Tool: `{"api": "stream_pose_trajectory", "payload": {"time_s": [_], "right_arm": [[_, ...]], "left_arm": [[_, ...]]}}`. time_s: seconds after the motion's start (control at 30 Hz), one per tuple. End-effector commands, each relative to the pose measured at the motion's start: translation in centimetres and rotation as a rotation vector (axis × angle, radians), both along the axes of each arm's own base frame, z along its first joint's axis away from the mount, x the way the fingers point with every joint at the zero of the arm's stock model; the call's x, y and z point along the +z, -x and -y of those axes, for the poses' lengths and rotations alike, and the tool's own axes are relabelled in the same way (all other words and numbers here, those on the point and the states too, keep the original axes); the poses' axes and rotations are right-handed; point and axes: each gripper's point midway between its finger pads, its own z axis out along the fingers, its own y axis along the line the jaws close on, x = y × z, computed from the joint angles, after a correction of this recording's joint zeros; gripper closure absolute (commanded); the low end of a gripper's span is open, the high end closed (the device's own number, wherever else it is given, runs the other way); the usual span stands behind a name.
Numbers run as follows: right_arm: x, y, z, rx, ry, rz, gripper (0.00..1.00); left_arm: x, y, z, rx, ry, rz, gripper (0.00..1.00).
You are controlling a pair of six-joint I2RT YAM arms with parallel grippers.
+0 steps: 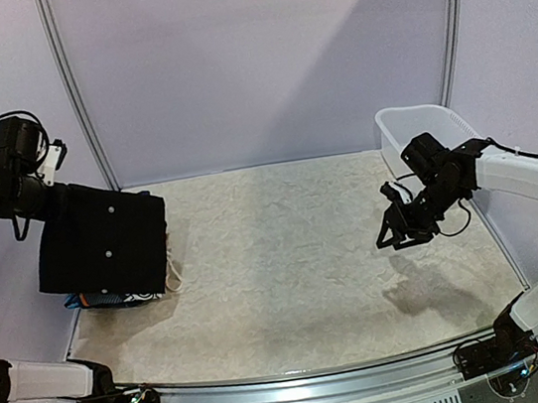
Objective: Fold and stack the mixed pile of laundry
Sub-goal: Move the square-folded shirt to the corner of the board.
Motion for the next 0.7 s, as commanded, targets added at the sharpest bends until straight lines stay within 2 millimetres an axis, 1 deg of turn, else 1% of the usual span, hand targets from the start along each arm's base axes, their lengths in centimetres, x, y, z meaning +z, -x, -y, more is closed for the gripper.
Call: {"api": "stream_pose_trajectory", "payload": {"time_s": [0.0,0.27,0.37,0.67], "right_arm": [[-0.5,1.2,0.5,0.001,0.014,-0.022,0.50],[-0.4,1.1,0.6,-0.012,0.020,-0.025,0.50],[-0.3,1.0,0.6,-0.019,0.025,-0.027,0.50],[0.1,0.5,0.7,-0.031,0.036,-0.023,0.50]], "left_arm": [[-0.1,-2.2,-0.5,-0.014,0.035,0.034,1.00],[-0.8,-4.5,-2.0,0.017,0.048,0.044,1.00],[-1.3,-5.4,-2.2,0.018,0.054,0.039,1.00],[-3.3,-7.2,-4.3,0.065,0.065,0.009,1.00]]}}
